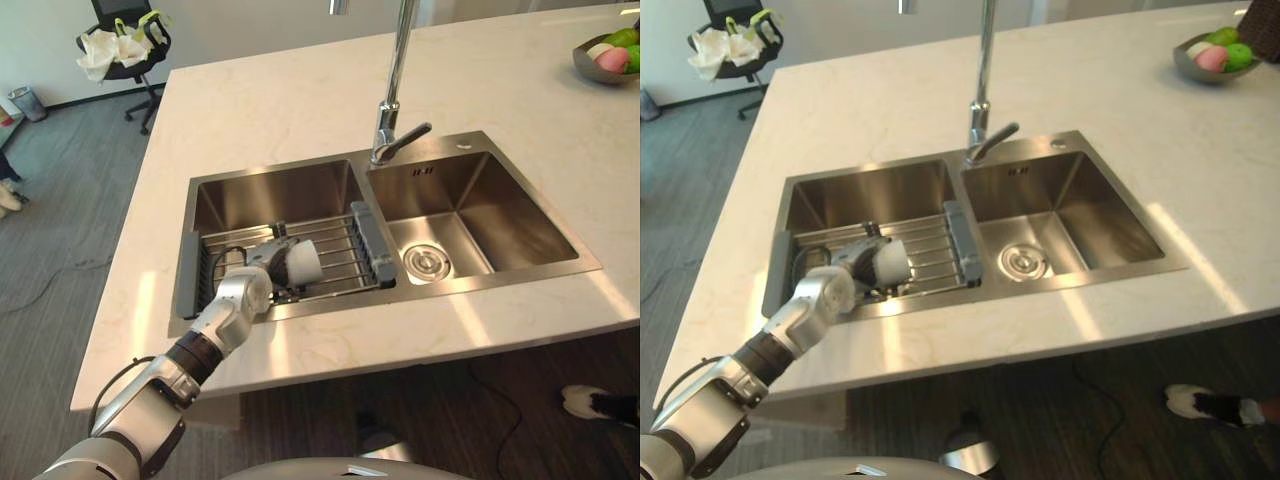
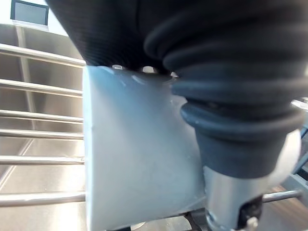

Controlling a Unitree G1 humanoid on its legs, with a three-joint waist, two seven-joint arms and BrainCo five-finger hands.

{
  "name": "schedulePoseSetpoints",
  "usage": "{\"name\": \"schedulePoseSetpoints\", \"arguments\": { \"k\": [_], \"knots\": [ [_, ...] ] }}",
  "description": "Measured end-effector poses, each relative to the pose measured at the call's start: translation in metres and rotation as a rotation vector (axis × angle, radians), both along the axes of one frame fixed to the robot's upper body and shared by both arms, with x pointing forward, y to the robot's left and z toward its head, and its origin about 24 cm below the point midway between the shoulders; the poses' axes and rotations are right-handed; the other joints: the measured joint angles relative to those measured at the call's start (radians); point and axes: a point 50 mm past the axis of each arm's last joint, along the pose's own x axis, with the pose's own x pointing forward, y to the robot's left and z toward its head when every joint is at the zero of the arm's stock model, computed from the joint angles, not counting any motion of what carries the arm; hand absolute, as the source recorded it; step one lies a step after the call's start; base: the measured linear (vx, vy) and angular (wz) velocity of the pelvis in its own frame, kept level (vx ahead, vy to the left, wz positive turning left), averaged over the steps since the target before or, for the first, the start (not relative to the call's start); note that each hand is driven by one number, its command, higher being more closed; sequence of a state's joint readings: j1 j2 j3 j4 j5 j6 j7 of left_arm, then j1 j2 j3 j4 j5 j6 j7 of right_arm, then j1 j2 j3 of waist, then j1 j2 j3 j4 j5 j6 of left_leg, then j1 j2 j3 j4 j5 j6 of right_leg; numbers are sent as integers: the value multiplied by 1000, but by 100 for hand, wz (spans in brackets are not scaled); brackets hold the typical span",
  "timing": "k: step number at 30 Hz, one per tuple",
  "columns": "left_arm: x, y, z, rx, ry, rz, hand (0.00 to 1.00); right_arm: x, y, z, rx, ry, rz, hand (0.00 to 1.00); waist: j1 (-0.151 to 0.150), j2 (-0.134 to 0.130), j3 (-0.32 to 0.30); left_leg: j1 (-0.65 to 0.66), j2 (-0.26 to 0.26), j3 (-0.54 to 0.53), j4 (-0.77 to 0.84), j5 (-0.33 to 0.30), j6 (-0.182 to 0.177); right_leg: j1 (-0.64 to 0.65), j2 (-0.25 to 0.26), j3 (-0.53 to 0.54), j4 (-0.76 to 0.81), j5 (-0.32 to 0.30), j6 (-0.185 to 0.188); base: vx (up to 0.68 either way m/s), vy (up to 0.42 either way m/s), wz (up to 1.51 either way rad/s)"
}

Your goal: Walk over to the sink, pick up the cup, carry it to the dishwasher, place the cup inside the dishwasher, then close the dishwasher door

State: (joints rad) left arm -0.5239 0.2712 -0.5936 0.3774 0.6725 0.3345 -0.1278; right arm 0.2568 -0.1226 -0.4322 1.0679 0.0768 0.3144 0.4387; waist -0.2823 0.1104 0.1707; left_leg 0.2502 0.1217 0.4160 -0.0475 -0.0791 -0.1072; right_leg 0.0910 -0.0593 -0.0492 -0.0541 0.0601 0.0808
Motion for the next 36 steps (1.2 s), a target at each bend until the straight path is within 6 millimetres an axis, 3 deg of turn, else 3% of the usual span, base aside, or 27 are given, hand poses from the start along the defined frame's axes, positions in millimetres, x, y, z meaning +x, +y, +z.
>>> {"name": "schedulePoseSetpoints", "arguments": {
  "k": [6, 7, 27, 32, 36],
  "knots": [
    [2, 5, -4, 20, -23, 31, 0, 4, 10, -2, 12, 37, 59, 0, -4, 1, -1, -3, 1, 20, 9, -10, -2, -2, 2, 17, -10, 6, 1, -48, -37, -11],
    [2, 6, -6, 23, -23, 39, 100, 6, 11, -2, 10, 35, 62, 0, -11, 5, -3, -3, 1, 22, 9, -11, -2, -2, 2, 18, -13, 6, 1, 0, 0, 0],
    [11, 9, -5, 8, 52, 31, 100, 14, 16, -1, 17, 51, 150, 0, -33, 13, -9, -6, 4, 21, 7, -13, -5, 0, 5, 17, -26, 10, 3, -42, -43, 0],
    [10, 4, -2, -210, 69, 41, 100, 16, 18, -2, 12, 58, 162, 0, -28, 19, -12, -11, 2, 1, 7, -10, -4, 4, 3, -1, -26, 10, 3, -2, -38, 11],
    [2, 5, 13, -573, 80, 82, 100, 17, 20, -2, 22, 56, 146, 0, -15, 11, -3, -23, 1, -30, 9, -4, -1, 11, -4, -33, -26, 10, 3, -35, -37, 21]
  ]
}}
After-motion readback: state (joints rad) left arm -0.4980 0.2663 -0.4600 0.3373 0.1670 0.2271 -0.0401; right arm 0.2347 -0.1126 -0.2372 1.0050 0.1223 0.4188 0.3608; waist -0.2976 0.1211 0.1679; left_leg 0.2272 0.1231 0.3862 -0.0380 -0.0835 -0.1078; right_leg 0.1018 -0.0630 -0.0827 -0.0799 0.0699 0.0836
